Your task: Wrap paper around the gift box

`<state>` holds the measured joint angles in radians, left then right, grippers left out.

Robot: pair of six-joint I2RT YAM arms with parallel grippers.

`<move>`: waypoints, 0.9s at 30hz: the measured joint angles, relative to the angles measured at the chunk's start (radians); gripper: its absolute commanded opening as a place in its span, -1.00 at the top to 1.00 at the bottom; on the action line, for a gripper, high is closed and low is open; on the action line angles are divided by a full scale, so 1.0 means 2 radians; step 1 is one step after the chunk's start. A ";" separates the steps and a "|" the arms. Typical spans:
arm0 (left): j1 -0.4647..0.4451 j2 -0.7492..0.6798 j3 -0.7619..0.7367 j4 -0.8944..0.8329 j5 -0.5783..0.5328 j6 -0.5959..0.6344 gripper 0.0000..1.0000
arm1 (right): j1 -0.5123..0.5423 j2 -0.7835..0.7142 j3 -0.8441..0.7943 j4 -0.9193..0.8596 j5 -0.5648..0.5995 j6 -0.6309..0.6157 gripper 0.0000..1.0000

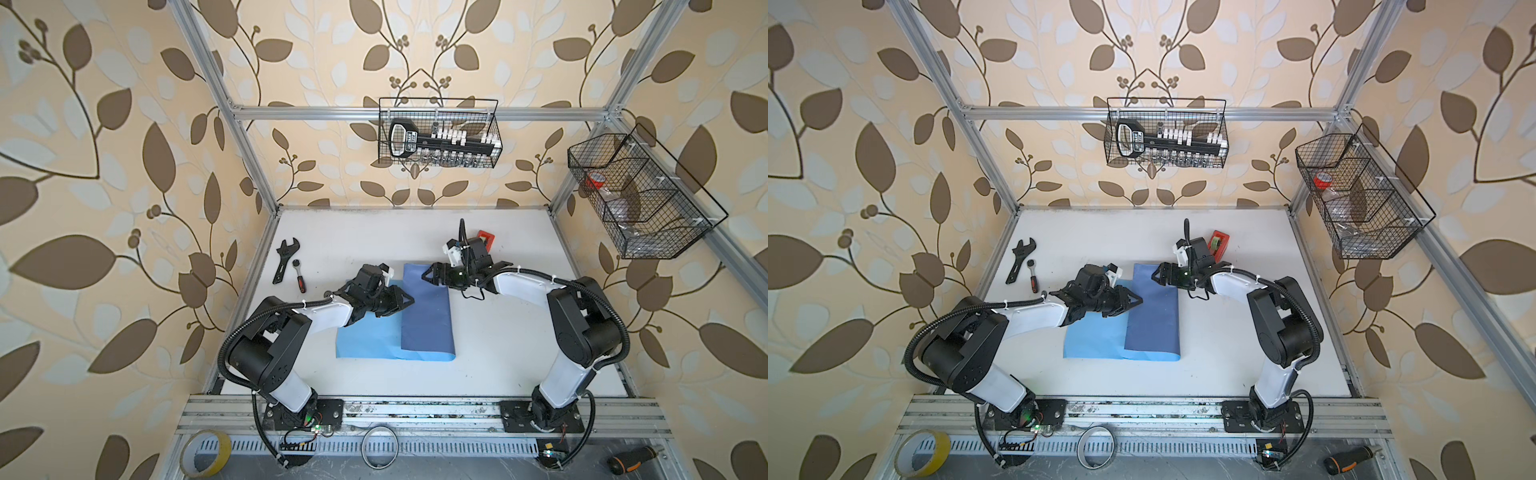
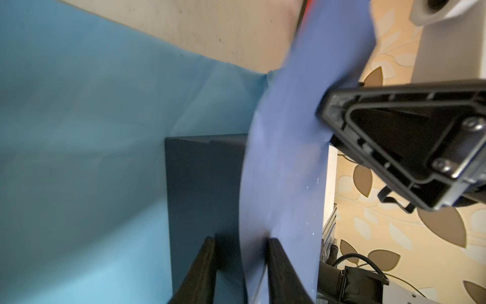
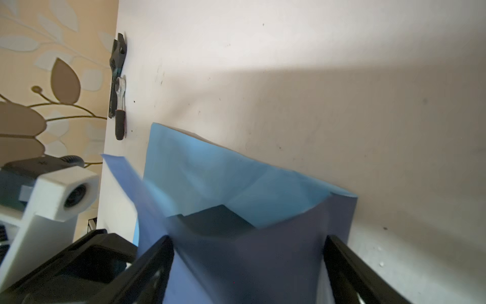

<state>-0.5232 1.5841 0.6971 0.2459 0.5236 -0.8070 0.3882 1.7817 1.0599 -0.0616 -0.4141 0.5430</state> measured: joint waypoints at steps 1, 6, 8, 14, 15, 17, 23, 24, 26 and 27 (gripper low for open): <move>0.000 0.000 0.000 0.000 0.000 0.000 0.38 | -0.002 0.001 0.004 0.001 -0.002 0.002 -0.80; 0.000 0.000 0.000 0.000 0.000 0.000 0.38 | -0.018 0.000 0.014 0.007 -0.003 0.006 -0.80; 0.000 0.000 0.000 0.000 0.000 0.000 0.38 | -0.024 -0.003 0.014 0.001 0.006 0.004 -0.80; 0.000 0.001 0.000 0.001 0.000 0.000 0.39 | -0.028 -0.043 -0.017 -0.003 0.029 0.002 -0.76; 0.000 0.001 0.000 0.001 0.000 0.000 0.39 | -0.028 -0.046 -0.022 0.000 0.028 0.003 -0.75; 0.000 0.003 0.000 0.005 0.001 0.000 0.38 | -0.026 -0.046 -0.029 0.003 0.025 0.003 -0.70; -0.001 0.005 0.000 0.010 0.001 0.000 0.39 | -0.025 -0.027 -0.035 0.019 0.001 0.014 -0.50; -0.001 0.005 0.000 0.010 0.001 0.000 0.39 | -0.025 -0.022 -0.035 0.023 -0.004 0.017 -0.45; -0.001 0.005 0.000 0.010 0.001 0.000 0.39 | -0.027 -0.012 -0.035 0.031 -0.012 0.022 -0.37; -0.001 0.005 0.000 0.010 0.001 0.000 0.39 | -0.029 -0.006 -0.035 0.035 -0.017 0.025 -0.32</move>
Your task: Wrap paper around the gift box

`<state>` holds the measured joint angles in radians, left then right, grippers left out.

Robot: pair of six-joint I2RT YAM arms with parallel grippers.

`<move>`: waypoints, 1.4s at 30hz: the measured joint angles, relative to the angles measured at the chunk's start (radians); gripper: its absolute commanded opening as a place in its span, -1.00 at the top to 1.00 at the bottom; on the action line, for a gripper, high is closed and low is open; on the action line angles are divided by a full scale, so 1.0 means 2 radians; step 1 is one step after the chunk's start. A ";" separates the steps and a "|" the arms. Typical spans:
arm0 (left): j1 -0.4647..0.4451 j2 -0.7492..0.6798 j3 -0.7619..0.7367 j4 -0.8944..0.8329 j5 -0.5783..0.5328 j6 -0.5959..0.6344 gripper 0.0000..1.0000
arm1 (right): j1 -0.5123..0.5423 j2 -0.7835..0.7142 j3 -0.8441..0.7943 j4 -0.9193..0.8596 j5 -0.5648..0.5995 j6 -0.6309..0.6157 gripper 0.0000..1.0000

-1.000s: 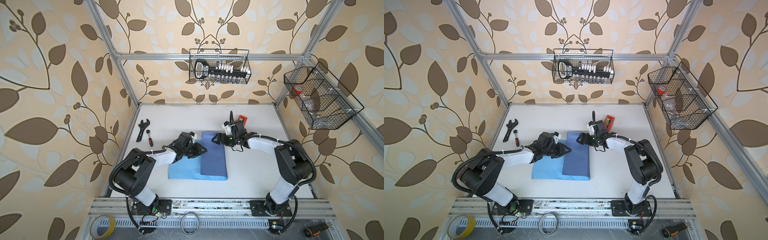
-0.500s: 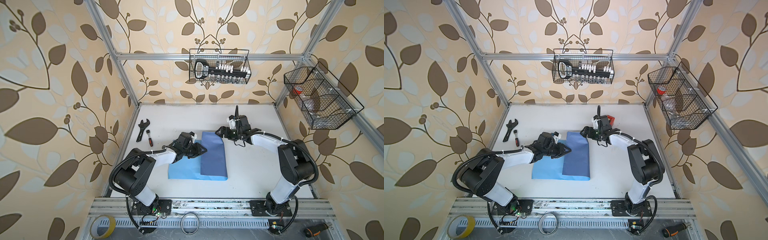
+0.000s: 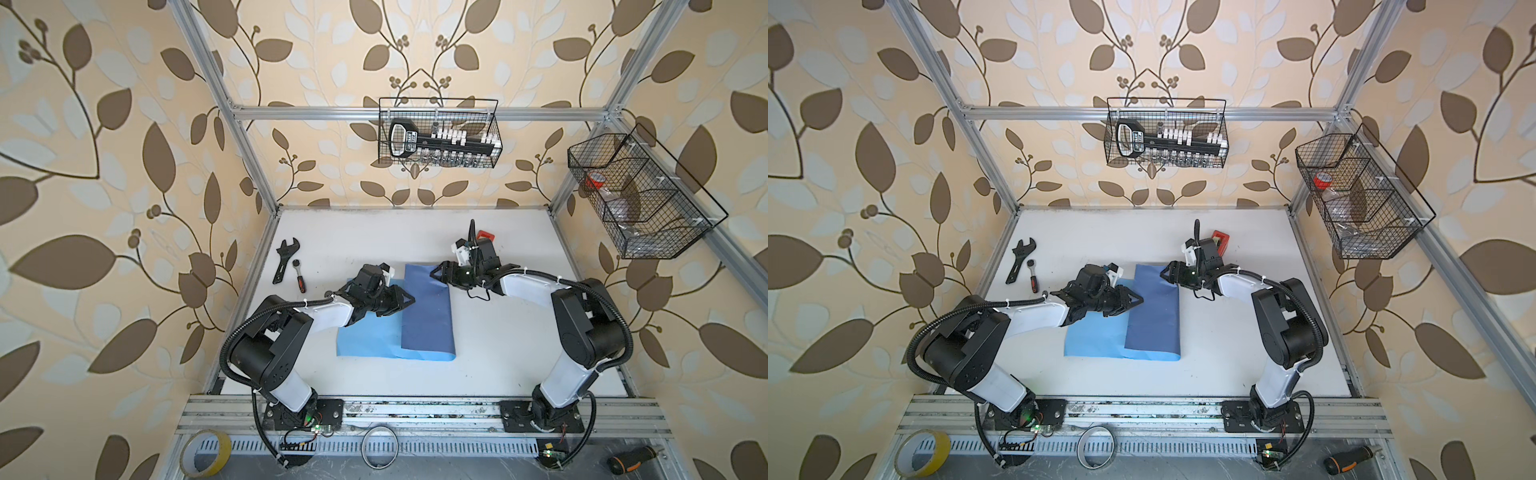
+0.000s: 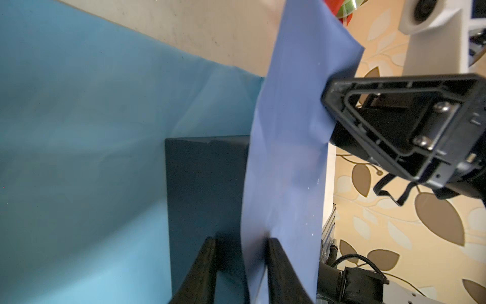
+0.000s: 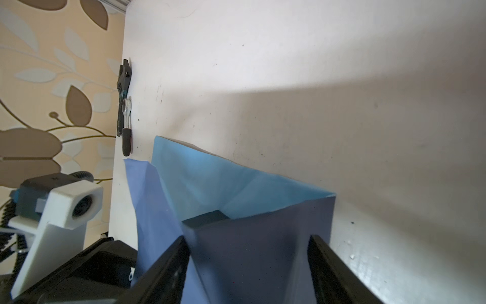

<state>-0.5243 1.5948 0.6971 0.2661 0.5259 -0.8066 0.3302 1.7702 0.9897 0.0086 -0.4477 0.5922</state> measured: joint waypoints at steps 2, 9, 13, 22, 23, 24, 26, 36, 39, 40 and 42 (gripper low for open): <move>0.000 0.000 0.000 0.000 0.000 0.000 0.39 | -0.004 0.009 0.000 0.005 -0.006 0.005 -0.25; 0.000 0.000 0.000 0.000 0.000 0.000 0.39 | -0.024 0.025 0.003 0.013 -0.016 0.016 -0.10; 0.000 0.000 0.000 0.000 0.000 0.000 0.40 | -0.035 0.025 0.008 0.013 -0.016 0.018 -0.22; 0.000 0.000 0.000 0.000 0.000 0.000 0.40 | -0.039 -0.082 -0.035 0.006 -0.001 0.012 -0.63; 0.000 0.000 0.000 0.000 0.000 0.000 0.40 | -0.037 -0.099 -0.047 0.006 0.001 0.009 -0.64; 0.000 0.000 0.000 0.000 0.000 0.000 0.41 | -0.034 -0.117 -0.063 0.006 0.004 0.007 -0.67; 0.000 0.000 0.000 0.001 0.000 0.000 0.41 | -0.023 -0.141 -0.090 0.005 0.009 0.003 -0.71; 0.000 -0.003 -0.004 0.004 -0.001 -0.001 0.45 | 0.031 -0.150 -0.149 -0.007 0.014 -0.011 -0.83; 0.000 -0.003 -0.004 0.004 -0.002 -0.001 0.46 | 0.039 -0.139 -0.149 -0.006 0.012 -0.014 -0.86; 0.000 -0.003 -0.004 0.004 -0.001 -0.001 0.46 | 0.042 -0.133 -0.148 -0.006 0.012 -0.017 -0.87; 0.000 -0.003 -0.004 0.004 -0.001 -0.001 0.46 | 0.044 -0.123 -0.148 -0.005 0.010 -0.018 -0.87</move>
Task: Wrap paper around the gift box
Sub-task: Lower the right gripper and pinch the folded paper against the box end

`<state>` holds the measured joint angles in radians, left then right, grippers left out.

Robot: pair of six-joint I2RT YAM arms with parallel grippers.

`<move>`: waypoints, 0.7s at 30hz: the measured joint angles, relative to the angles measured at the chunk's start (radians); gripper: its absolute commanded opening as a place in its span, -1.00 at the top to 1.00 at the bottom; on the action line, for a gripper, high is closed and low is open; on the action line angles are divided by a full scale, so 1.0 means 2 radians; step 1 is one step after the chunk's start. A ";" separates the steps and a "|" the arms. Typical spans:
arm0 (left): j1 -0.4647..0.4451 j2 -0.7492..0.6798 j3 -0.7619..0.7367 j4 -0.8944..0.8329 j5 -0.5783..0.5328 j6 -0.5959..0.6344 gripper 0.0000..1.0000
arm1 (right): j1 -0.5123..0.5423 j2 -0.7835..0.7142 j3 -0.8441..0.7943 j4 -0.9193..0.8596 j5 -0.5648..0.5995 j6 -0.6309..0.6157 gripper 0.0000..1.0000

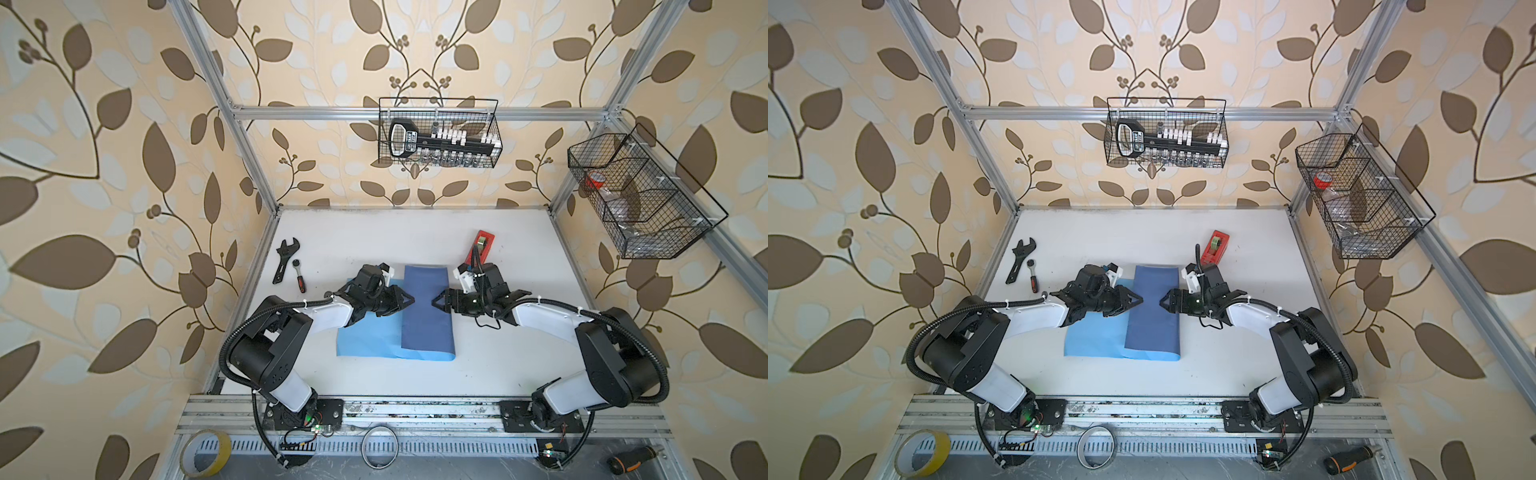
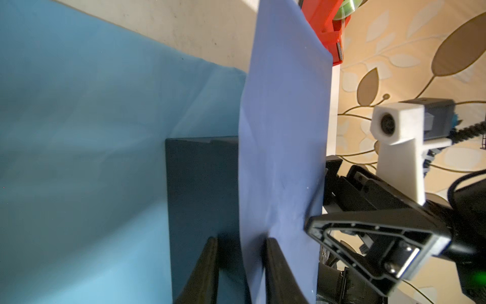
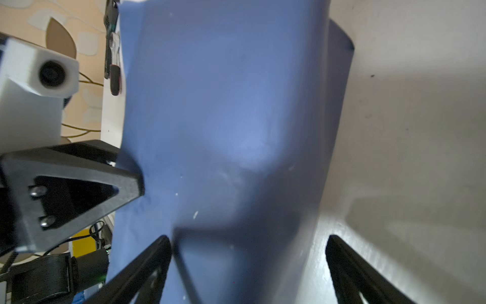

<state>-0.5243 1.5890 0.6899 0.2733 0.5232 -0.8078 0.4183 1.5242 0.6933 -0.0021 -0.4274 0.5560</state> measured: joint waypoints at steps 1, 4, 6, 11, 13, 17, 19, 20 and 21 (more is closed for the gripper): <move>0.000 0.000 0.000 0.000 0.000 0.000 0.46 | 0.000 0.004 0.002 0.002 -0.003 -0.002 -0.87; 0.000 0.000 0.000 0.000 0.000 0.000 0.46 | 0.000 0.009 0.008 0.001 -0.004 -0.009 -0.85; 0.000 0.000 0.000 0.000 0.000 0.000 0.46 | 0.000 0.011 0.010 0.002 -0.005 -0.012 -0.85; 0.000 0.000 0.000 0.000 0.000 0.000 0.47 | -0.002 0.013 0.011 0.002 -0.011 -0.019 -0.88; 0.000 -0.001 0.000 0.000 0.000 0.000 0.47 | -0.008 0.013 0.011 -0.002 -0.018 -0.020 -0.89; 0.000 -0.001 0.000 0.000 0.000 0.000 0.47 | -0.026 0.010 0.011 -0.009 -0.025 -0.023 -0.86; 0.000 -0.001 0.000 0.000 0.000 0.000 0.47 | -0.034 0.006 0.011 -0.011 -0.028 -0.023 -0.82; 0.000 -0.001 0.000 0.000 0.000 0.000 0.47 | -0.036 0.004 0.011 -0.011 -0.029 -0.024 -0.80; 0.000 -0.001 0.000 0.000 0.000 0.000 0.47 | -0.037 0.004 0.011 -0.011 -0.031 -0.024 -0.77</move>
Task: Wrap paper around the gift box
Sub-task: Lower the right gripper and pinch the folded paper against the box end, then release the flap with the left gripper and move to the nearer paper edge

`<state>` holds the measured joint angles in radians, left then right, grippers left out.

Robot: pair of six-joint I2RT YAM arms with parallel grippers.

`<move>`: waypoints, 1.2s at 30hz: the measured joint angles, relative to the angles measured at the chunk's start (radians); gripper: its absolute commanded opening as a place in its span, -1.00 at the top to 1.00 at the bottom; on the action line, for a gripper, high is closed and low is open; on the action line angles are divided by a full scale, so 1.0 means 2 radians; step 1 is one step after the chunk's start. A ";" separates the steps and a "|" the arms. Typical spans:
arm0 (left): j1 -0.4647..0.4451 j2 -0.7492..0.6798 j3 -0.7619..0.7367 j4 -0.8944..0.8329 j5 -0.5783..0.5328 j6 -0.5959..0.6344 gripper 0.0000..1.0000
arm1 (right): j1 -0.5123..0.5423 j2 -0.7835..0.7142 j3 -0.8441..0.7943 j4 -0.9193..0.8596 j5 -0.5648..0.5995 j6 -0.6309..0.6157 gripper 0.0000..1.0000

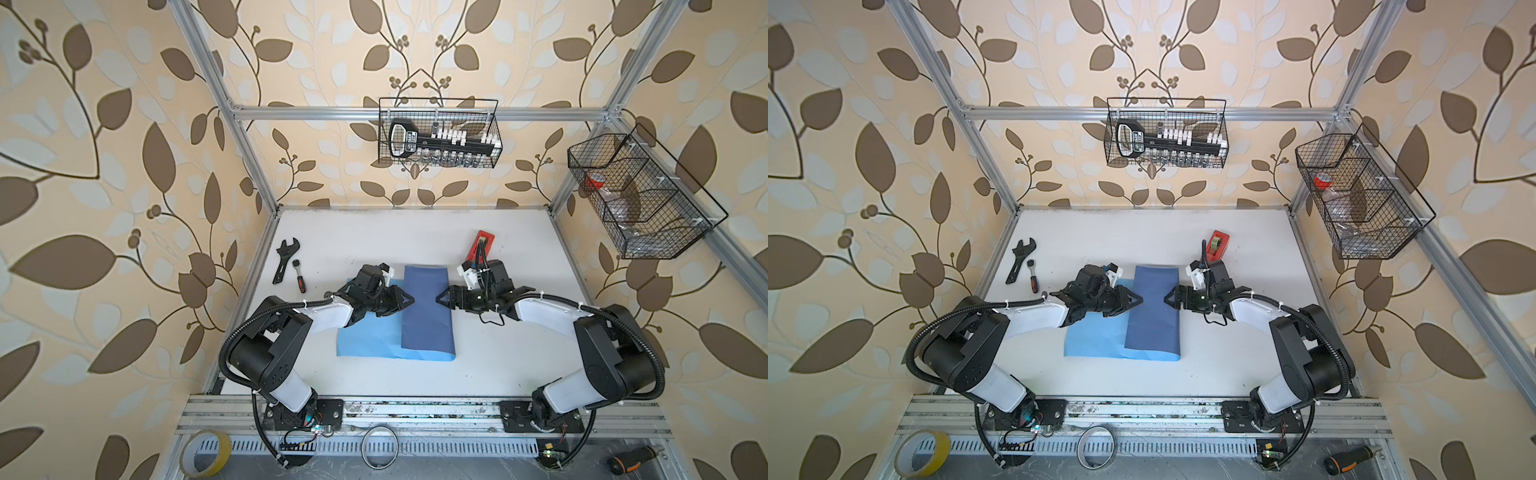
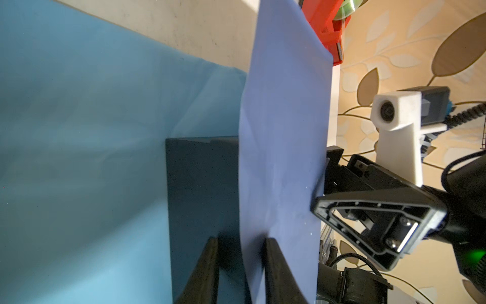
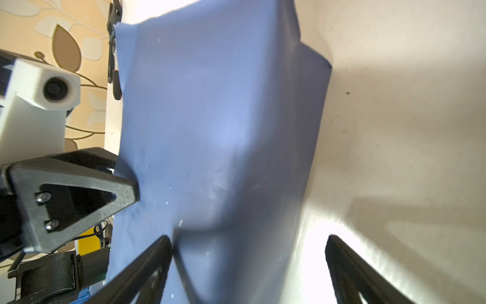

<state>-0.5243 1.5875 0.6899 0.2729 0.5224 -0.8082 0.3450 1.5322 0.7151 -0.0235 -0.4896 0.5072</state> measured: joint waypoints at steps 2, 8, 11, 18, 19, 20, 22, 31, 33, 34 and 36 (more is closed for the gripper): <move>0.000 0.000 0.000 0.000 0.000 0.000 0.47 | 0.000 0.000 -0.001 0.000 -0.001 -0.001 -0.72; 0.000 -0.001 0.000 -0.001 -0.002 0.000 0.41 | -0.001 0.004 -0.011 0.018 -0.009 -0.001 -0.59; 0.000 -0.003 0.000 -0.005 -0.005 0.000 0.36 | -0.001 0.005 -0.017 0.033 -0.014 0.001 -0.58; 0.000 -0.013 0.002 -0.027 -0.019 0.005 0.09 | -0.001 0.005 -0.024 0.049 -0.015 0.002 -0.54; 0.000 -0.013 0.003 -0.033 -0.020 0.006 0.01 | -0.001 0.004 -0.024 0.049 -0.015 0.002 -0.53; 0.000 -0.014 0.004 -0.040 -0.022 0.008 -0.07 | -0.001 0.004 -0.024 0.050 -0.016 0.002 -0.52; 0.000 -0.017 0.007 -0.055 -0.027 0.009 -0.18 | -0.001 0.004 -0.024 0.050 -0.016 0.001 -0.52; 0.001 -0.062 0.015 -0.153 -0.064 0.022 -0.49 | 0.002 0.004 -0.025 0.052 -0.014 -0.002 -0.49; 0.009 -0.088 0.014 -0.177 -0.079 0.027 -0.56 | 0.003 0.003 -0.025 0.051 -0.012 -0.002 -0.48; 0.016 -0.105 0.012 -0.186 -0.085 0.029 -0.60 | 0.004 0.003 -0.025 0.051 -0.011 -0.002 -0.49; 0.038 -0.140 0.000 -0.193 -0.098 0.035 -0.71 | 0.004 0.003 -0.025 0.051 -0.010 -0.003 -0.48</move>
<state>-0.4484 1.3067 0.6891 -0.1135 0.3267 -0.7380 0.3534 1.5375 0.6655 0.0795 -0.5102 0.5003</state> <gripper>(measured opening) 0.813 0.742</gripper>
